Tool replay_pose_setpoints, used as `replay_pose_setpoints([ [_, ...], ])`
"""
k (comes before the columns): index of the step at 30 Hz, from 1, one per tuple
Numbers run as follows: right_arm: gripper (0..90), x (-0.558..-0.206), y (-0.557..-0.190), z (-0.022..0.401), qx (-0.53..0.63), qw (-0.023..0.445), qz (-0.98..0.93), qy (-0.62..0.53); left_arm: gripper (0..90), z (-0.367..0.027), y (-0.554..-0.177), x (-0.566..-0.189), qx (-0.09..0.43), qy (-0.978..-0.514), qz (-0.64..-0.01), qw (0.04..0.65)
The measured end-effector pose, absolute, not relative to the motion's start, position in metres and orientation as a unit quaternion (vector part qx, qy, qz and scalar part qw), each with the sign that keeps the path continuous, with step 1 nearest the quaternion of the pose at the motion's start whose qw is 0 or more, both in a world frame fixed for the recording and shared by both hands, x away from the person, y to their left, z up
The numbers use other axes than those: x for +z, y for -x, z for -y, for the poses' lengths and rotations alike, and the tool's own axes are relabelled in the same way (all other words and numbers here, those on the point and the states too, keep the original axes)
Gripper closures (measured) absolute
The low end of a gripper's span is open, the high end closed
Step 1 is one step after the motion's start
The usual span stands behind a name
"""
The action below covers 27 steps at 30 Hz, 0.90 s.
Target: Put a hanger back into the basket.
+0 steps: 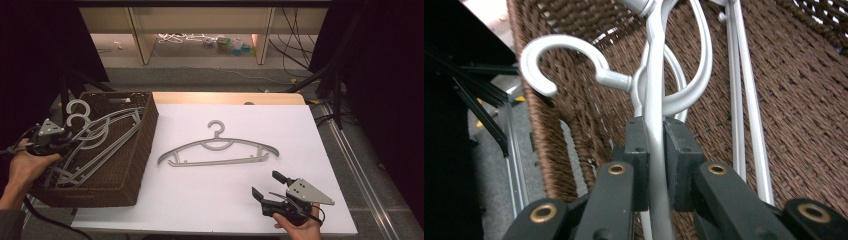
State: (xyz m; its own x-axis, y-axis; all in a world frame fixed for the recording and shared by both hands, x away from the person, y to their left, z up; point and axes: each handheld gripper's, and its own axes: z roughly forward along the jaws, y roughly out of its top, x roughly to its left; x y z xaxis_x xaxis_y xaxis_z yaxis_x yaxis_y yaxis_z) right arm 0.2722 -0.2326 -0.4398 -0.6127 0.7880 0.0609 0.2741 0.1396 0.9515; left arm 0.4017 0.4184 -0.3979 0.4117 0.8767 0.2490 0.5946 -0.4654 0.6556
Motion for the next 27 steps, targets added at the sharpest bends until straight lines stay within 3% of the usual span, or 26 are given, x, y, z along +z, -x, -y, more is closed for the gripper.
replay_pose_setpoints([
  [10, 16.2, -0.440, -0.272, 0.232, 0.547, 0.233, -0.714, -0.370, 80.3, -0.413, -0.406, -0.407, 0.267, -0.820, -0.458, 0.212],
  [21, 16.2, -0.439, -0.272, 0.232, 0.543, 0.235, -0.715, -0.373, 49.3, -0.415, -0.392, -0.391, 0.309, -0.765, -0.501, 0.262],
  [27, 16.2, -0.440, -0.272, 0.232, 0.547, 0.232, -0.713, -0.373, 39.4, -0.403, -0.380, -0.376, 0.325, -0.744, -0.508, 0.287],
])
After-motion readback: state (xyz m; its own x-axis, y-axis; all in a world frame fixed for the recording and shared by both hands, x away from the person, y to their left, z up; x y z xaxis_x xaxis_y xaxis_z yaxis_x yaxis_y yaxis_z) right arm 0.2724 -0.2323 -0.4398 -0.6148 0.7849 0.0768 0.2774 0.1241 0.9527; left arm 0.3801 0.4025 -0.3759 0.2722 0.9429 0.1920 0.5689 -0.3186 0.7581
